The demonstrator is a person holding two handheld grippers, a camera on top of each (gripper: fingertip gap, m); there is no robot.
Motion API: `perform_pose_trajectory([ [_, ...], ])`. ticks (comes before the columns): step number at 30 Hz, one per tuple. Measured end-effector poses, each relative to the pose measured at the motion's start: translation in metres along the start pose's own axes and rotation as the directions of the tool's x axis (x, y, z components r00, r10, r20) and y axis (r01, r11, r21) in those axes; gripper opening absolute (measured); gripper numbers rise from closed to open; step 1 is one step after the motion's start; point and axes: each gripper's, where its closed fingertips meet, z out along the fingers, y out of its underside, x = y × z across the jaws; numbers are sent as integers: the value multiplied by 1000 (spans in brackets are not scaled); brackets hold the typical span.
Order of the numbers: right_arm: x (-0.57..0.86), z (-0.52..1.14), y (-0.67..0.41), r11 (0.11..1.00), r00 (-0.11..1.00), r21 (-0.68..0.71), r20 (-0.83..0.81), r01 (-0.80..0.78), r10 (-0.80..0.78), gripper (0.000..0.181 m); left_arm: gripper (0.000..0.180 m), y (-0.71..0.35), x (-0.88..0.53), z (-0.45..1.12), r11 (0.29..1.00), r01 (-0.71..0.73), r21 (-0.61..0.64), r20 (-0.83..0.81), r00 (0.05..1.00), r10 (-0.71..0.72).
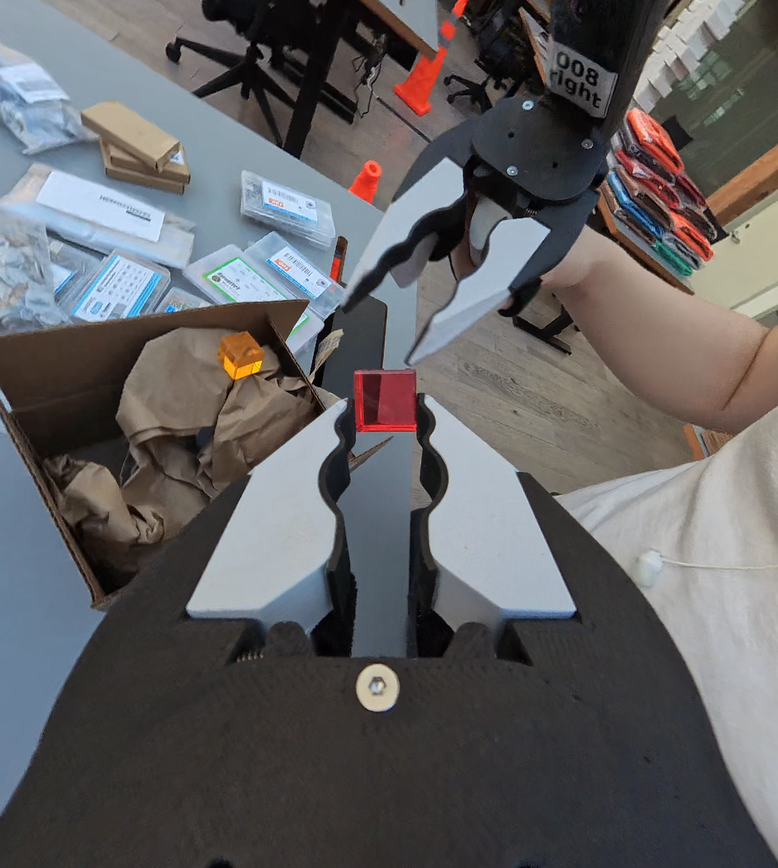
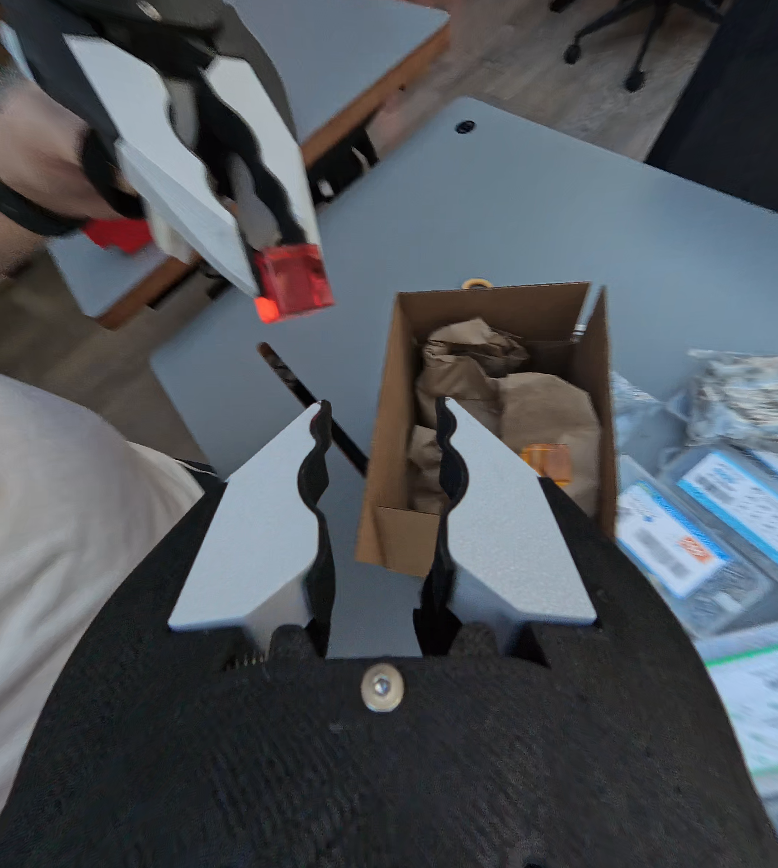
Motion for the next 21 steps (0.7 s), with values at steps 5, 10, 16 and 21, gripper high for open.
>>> perform_pose_trajectory([
  [5, -35, -5, -8, 981, 970, 100, 192, -168, 147, 47, 24, 1, 12, 24, 979, -206, -14, -46, 978, 205],
  [10, -39, -14, -16, 986, 972, 105, 208, -131, 107, 42, 24, -4, 35, 31, 969, -246, 27, -136, 959, 247],
  [16, -63, -20, -14, 989, 949, 108, 310, -100, 62, 25, 24, 2, 52, 29, 963, -267, 44, -187, 944, 270],
  [21, -76, -18, -15, 988, 927, 114, 370, -104, 55, 23, 24, 6, 62, 21, 972, -216, 97, -250, 940, 234],
])
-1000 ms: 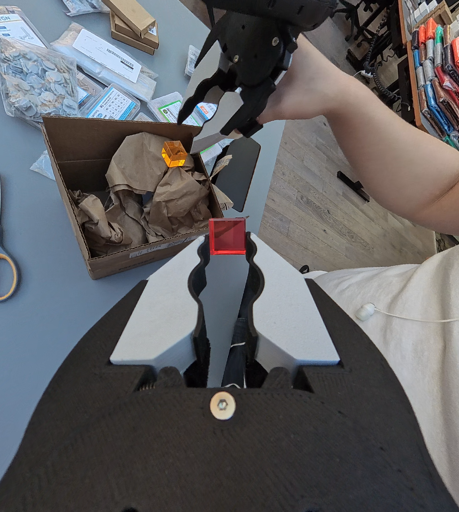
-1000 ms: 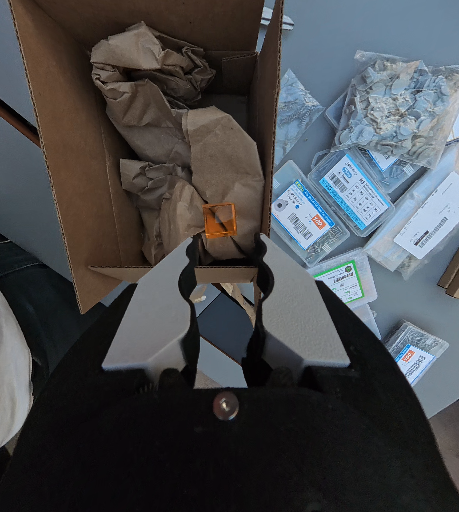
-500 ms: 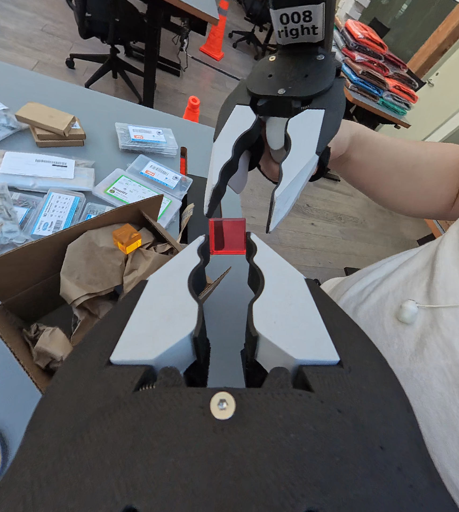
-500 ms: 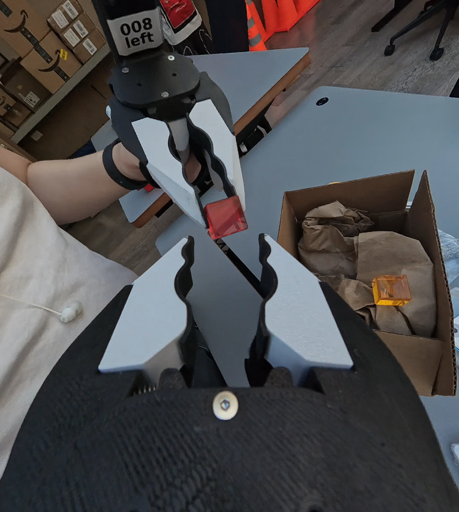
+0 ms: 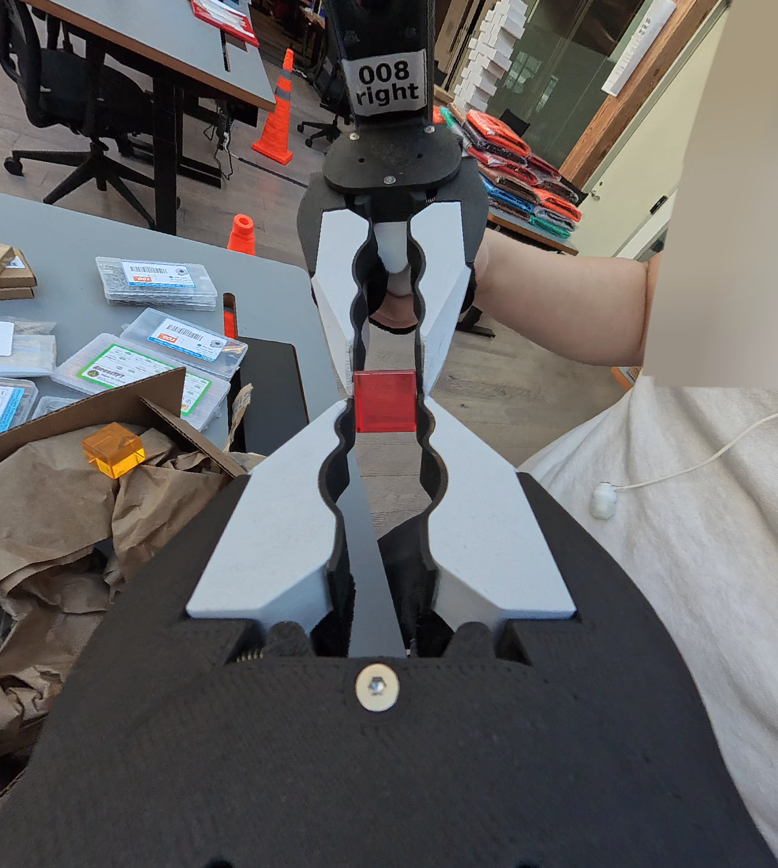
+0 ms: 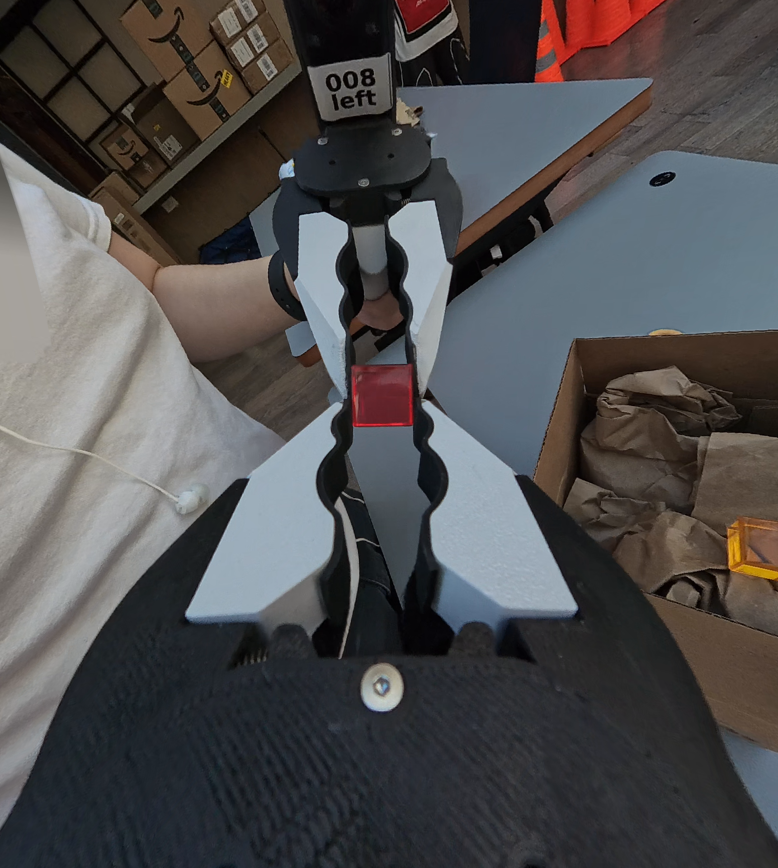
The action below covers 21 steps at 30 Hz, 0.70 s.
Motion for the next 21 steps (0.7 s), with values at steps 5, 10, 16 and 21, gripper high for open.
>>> perform_pose_trajectory([
  [5, 13, 2, 5, 990, 994, -124, -72, 70, -79, 23, 37, 4, -8, -9, 999, 14, 29, 63, 998, -16],
  [10, 120, -30, 13, 947, 880, -320, -446, 13, -163, 23, 45, 17, -34, -49, 998, 55, 14, 250, 967, -57],
  [16, 176, -29, 31, 904, 808, -412, -568, -111, -160, 23, 43, 27, -30, -77, 994, 97, 51, 322, 940, -108],
  [21, 183, -21, 48, 885, 810, -438, -569, -154, -141, 24, 40, 37, -25, -80, 993, 113, 33, 330, 937, -117],
])
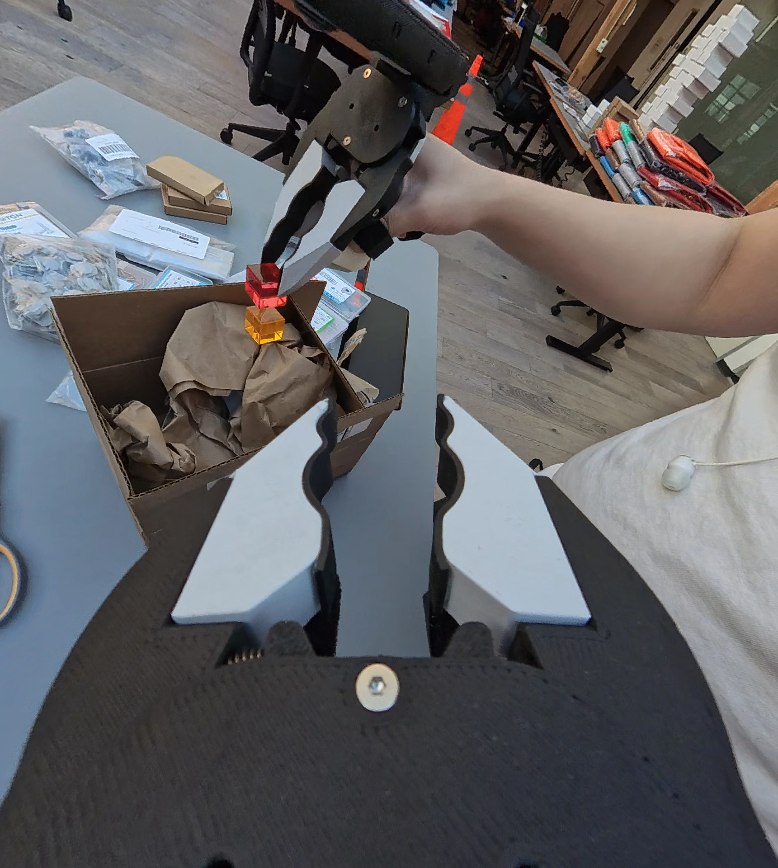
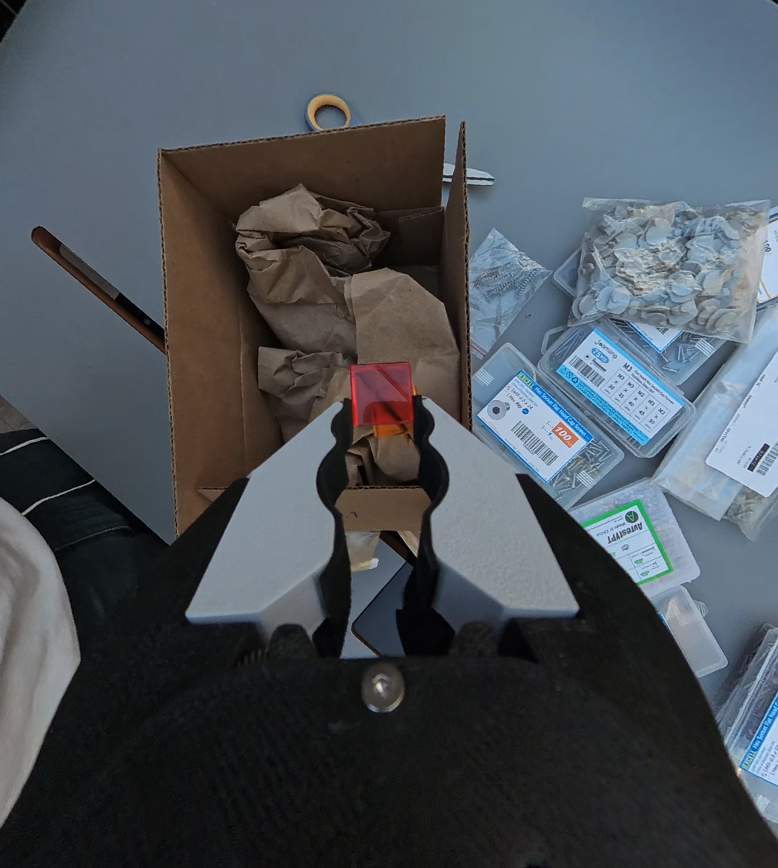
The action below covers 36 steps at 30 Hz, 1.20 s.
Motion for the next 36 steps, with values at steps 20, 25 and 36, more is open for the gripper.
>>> perform_pose_trajectory([
  [20, 5, 8, 9, 1000, 1000, -1, -4, -5, 5, 24, 35, -4, 3, 4, 1000, -13, -26, -47, 999, 12],
  [25, 3, 11, 11, 1000, 1000, -8, 0, 8, -8, 24, 35, -4, 2, 5, 999, -13, -30, -45, 999, 12],
  [36, 0, 15, 18, 998, 999, -42, -6, 38, -38, 32, 35, -3, 2, 6, 1000, 4, -24, -62, 998, -5],
])
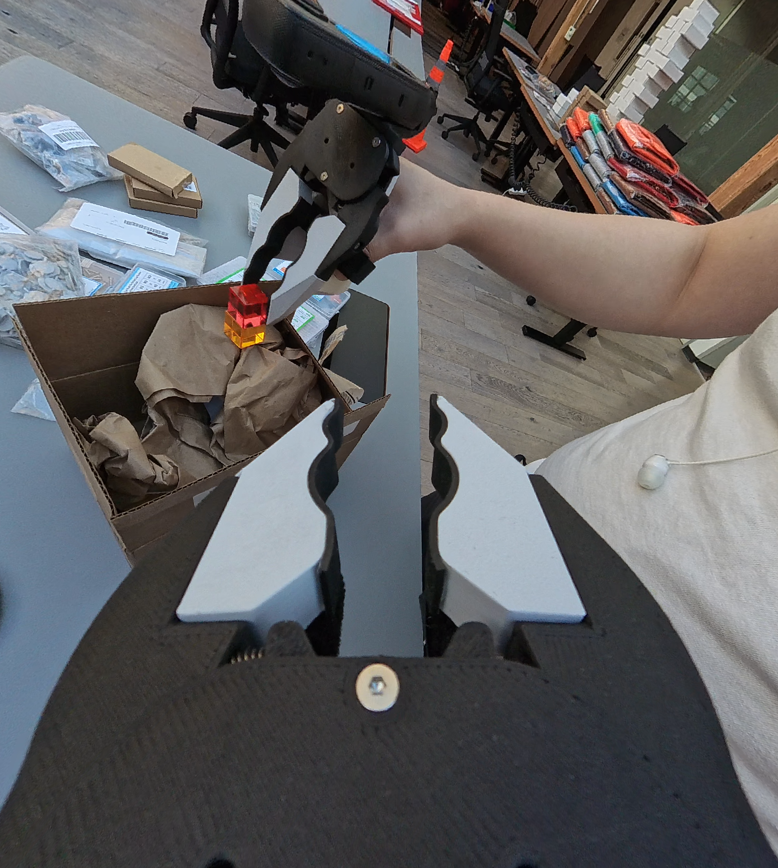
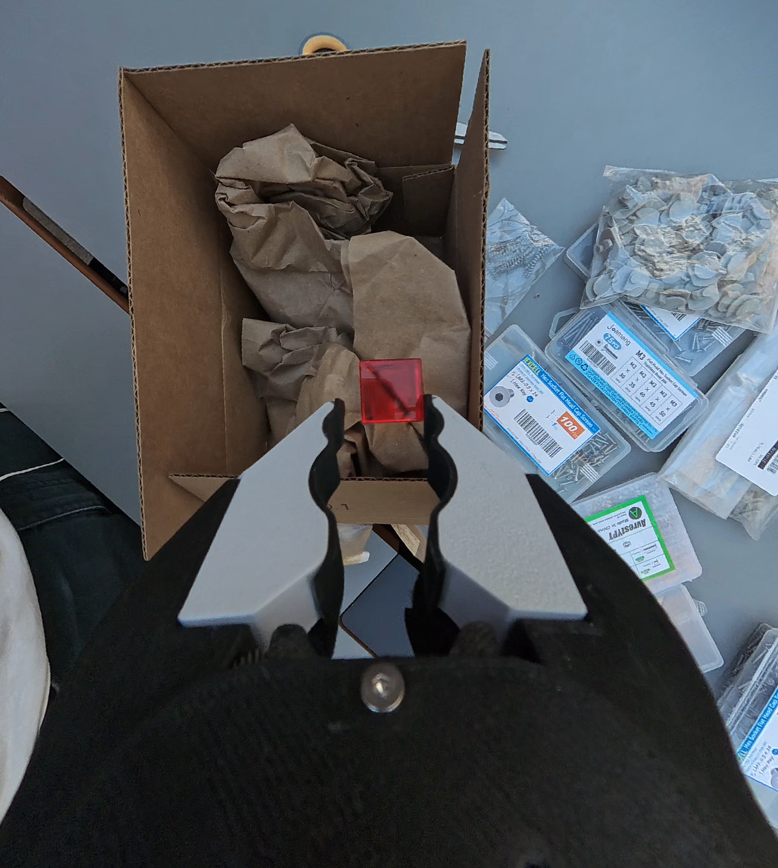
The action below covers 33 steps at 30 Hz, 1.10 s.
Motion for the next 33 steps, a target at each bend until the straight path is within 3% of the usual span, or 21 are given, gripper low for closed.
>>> perform_pose_trajectory([
  [13, 4, -3, -5, 1000, 1000, 14, -15, -6, 6, 38, 35, 2, 1, 2, 1000, 5, -7, -7, 1000, -5],
  [20, 6, -3, -6, 1000, 1000, 12, -5, -15, 15, 27, 35, 3, 2, 2, 1000, 8, -8, -5, 1000, -8],
  [28, 8, -4, -7, 1000, 1000, 7, -13, -10, 10, 36, 35, 3, 2, 2, 1000, 11, -8, -7, 1000, -12],
  [33, 10, -2, -8, 999, 999, 13, 1, -33, 33, 29, 35, 2, 1, 2, 1000, 10, -10, -3, 1000, -10],
])
